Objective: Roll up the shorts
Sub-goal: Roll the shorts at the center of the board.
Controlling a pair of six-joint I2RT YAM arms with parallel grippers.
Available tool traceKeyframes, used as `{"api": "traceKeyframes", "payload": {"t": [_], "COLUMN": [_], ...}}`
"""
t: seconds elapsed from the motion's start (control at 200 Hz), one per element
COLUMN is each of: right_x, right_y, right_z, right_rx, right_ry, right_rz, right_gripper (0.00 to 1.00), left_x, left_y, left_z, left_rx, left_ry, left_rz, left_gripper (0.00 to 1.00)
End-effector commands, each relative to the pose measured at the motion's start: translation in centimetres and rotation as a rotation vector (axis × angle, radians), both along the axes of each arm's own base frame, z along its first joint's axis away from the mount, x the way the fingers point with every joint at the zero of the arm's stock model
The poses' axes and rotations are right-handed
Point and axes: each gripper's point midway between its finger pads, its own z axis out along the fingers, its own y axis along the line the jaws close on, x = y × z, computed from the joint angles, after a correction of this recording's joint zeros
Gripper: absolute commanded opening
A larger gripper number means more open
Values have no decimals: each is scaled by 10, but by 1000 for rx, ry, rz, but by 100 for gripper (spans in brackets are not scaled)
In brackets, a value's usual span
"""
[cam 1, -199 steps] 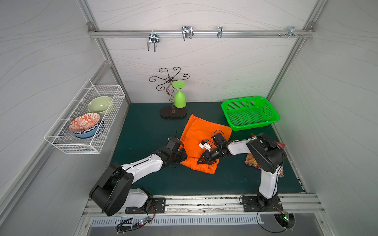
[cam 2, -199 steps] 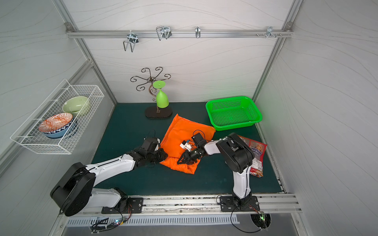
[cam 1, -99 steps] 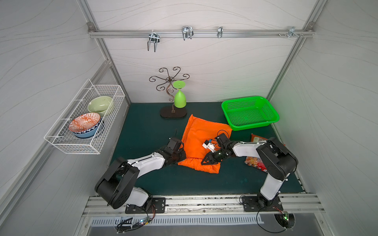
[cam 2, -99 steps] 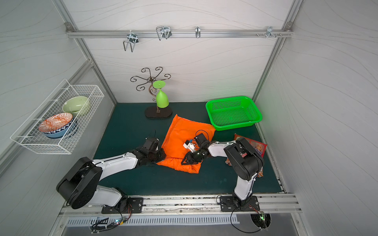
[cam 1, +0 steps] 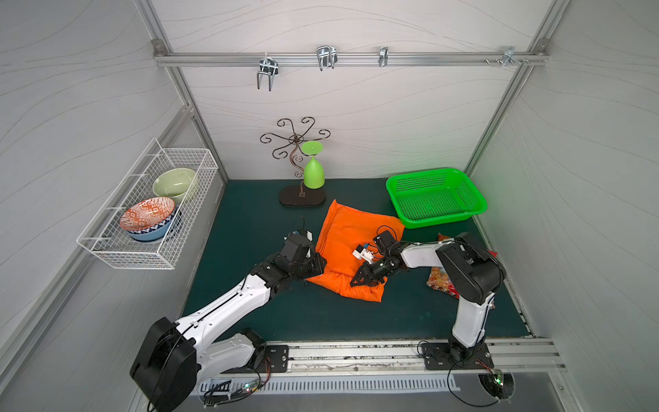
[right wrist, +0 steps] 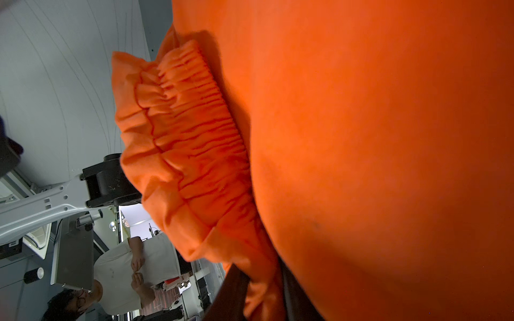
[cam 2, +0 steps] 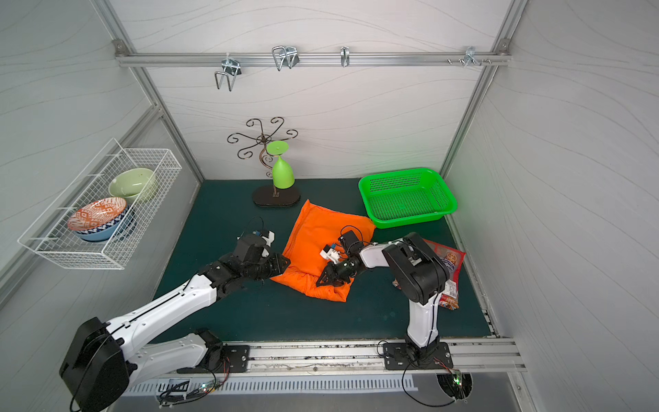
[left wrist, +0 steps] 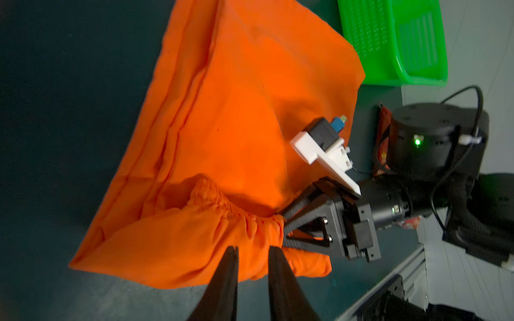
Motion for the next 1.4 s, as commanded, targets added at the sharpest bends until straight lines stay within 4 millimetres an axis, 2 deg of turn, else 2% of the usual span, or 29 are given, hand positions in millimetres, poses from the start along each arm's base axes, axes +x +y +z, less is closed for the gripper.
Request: {"api": "traceKeyframes", "payload": {"t": [0.0,0.11,0.265,0.42,0.61,0.795,1.126,1.286,1.396], "right_x": [-3,-3,-5,-5,-9,-13,-20,-19,-15], "right_y": [-29,-29,-29,-30,-39,-61,-82,-75,-68], "right_z": [-53,-56,-57,-51,-37,-38,-36,-18,8], "right_rx": [-238,-237,-233,-221,-215,-296,-486,-470,-439], "right_ry": [13,20,23,4,-58,-106,-162,-228,-301], "right_rz": [-47,-49,-49,-44,-19,-32,-79,-60,-48], "right_gripper": [24,24,24,27,38,39,44,47,47], "left_x": [-23,-26,-8,6,14,18,21,21,21], "left_y": [-16,-23,-21,-3,21,27,41,41,40], "left_z": [-10,-20,-37,-69,-100,-106,-109,-108,-105], "left_rx": [-30,-32,11,128,205,247,310,324,328], "left_ry": [42,47,33,65,136,160,205,222,230], "left_rz": [-109,-122,-57,52,145,156,182,178,176], "left_gripper": [25,25,24,23,22,21,19,18,18]}}
